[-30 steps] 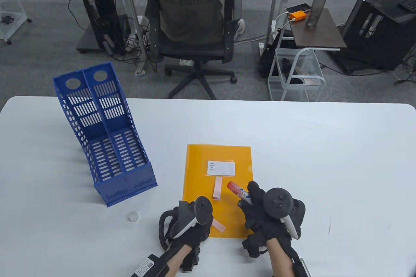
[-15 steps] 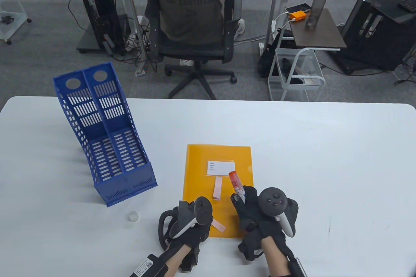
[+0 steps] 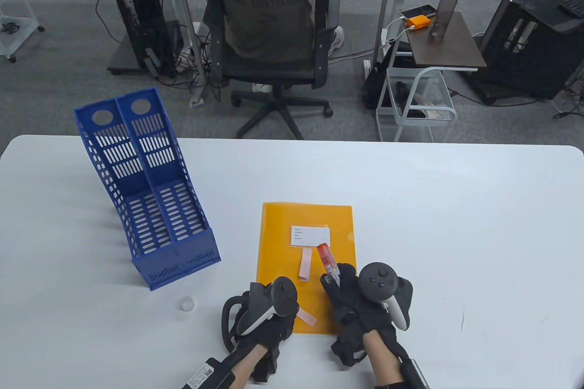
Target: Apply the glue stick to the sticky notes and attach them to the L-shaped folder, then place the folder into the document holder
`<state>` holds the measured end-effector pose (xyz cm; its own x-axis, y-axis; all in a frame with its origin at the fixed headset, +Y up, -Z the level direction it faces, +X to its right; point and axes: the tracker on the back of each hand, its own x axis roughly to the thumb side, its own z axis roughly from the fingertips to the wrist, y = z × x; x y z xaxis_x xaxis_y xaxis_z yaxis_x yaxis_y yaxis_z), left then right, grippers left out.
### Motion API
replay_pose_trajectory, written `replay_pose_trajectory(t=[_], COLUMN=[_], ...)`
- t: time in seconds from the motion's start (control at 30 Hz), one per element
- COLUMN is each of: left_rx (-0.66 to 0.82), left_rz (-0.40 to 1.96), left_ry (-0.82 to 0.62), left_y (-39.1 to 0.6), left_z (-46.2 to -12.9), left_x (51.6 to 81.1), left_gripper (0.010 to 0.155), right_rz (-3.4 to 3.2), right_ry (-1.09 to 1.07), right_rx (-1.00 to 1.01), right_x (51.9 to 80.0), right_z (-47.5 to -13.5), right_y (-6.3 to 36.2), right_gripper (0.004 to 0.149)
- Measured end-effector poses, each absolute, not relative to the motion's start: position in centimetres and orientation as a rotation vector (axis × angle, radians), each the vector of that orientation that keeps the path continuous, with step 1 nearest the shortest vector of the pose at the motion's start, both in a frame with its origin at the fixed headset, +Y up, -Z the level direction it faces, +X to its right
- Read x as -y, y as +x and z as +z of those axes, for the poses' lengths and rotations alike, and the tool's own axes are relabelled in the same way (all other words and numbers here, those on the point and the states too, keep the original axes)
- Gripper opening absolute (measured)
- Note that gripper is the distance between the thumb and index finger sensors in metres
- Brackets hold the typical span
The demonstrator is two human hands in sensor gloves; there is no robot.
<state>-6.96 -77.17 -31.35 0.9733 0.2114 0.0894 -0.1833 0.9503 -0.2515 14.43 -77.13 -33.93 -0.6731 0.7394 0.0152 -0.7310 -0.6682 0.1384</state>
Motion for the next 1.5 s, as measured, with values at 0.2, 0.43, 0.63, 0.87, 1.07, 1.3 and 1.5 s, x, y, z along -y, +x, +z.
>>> replay_pose_trajectory(t=[0.2, 0.43, 0.63, 0.87, 1.07, 1.3, 1.5], left_rx=[0.114, 0.111, 0.112, 0.158, 0.164, 0.261, 0.244], left_rz=[0.196, 0.205, 0.228, 0.227, 0.313, 0.486, 0.396], left_ry=[-0.247, -0.24, -0.214, -0.201, -0.212, -0.252, -0.147], left_y=[-7.0, -7.1, -7.4, -7.4, -8.2, -9.9, -10.6], left_z=[-31.2, -31.1, -30.7, -30.4, -30.4, -31.4, -32.9], left_x=[77.2, 77.2, 76.9, 76.4, 75.9, 74.6, 72.7], left_gripper=[0.037, 0.037, 0.038, 0.038, 0.038, 0.039, 0.04], right_rz=[2.321, 2.32, 2.323, 2.329, 2.32, 2.323, 2.294], right_ry=[0.093, 0.094, 0.098, 0.096, 0.094, 0.094, 0.092], right_rx=[-0.17, -0.195, -0.2, -0.193, -0.198, -0.193, -0.188], right_x=[77.1, 76.9, 76.9, 77.0, 77.0, 77.0, 77.0], right_z=[-34.1, -34.3, -34.2, -34.2, -34.2, -34.1, -34.1], right_y=[14.4, 14.4, 14.2, 14.2, 14.2, 14.2, 14.5], right_gripper=[0.063, 0.062, 0.062, 0.062, 0.062, 0.062, 0.062])
